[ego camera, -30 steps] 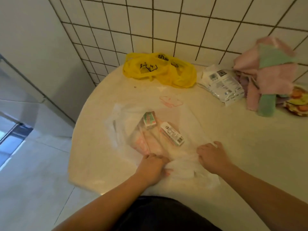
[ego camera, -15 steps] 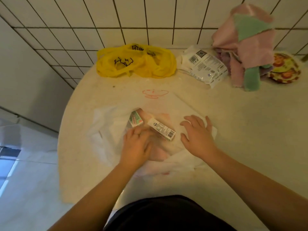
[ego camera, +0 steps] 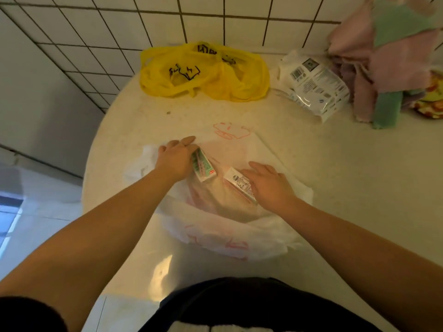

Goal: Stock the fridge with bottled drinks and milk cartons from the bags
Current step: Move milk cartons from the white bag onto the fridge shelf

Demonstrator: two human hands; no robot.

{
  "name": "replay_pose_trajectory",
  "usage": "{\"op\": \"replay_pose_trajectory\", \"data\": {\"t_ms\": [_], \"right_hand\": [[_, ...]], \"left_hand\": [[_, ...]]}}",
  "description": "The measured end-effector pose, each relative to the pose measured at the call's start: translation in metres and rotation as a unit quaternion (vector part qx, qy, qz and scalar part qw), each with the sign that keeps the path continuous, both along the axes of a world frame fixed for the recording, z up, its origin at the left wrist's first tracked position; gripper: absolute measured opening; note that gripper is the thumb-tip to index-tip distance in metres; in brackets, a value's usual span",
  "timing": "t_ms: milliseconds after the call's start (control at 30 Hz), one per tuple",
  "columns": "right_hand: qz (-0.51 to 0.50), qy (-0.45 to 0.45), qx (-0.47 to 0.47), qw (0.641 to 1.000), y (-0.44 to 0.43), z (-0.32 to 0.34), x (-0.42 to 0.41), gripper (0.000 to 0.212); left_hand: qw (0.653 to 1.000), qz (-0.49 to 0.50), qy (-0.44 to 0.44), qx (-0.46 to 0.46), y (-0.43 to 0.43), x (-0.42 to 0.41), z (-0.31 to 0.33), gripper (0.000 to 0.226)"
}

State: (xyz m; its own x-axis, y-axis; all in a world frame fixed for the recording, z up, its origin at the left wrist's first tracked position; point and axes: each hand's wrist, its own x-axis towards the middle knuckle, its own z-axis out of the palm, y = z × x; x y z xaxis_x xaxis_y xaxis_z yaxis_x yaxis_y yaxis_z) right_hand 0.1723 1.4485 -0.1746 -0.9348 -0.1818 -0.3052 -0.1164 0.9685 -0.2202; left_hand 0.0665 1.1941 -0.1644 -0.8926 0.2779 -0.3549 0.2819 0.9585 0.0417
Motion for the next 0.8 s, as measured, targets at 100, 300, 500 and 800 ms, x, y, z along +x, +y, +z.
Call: {"op": "replay_pose_trajectory", "data": {"t_ms": [100,300,500,800], "right_hand": [[-0.017,-0.002,-0.016,1.0,0.005,-0.008,-0.007,0.04],[-0.046,-0.03,-0.023,0.998,0.02,-0.02,-0.01,0.055],[-0.027,0.158,-0.03,0.987,0.0,-0.006,-0.007,0.041],[-0.005,0.032,0.016,0.999,-0.05,0.0,-0.004,0.065]], "left_hand": [[1.0,-0.003,-0.012,0.001,0.005,-0.019,-0.006,0.044],[0.991,0.049,-0.09,0.085,0.005,-0.045,-0.019,0.044],[0.989,-0.017,0.129,0.065,0.004,-0.035,0.003,0.029],[0.962,-0.269,0.038,-0.015,0.009,0.012,0.004,0.061]]}}
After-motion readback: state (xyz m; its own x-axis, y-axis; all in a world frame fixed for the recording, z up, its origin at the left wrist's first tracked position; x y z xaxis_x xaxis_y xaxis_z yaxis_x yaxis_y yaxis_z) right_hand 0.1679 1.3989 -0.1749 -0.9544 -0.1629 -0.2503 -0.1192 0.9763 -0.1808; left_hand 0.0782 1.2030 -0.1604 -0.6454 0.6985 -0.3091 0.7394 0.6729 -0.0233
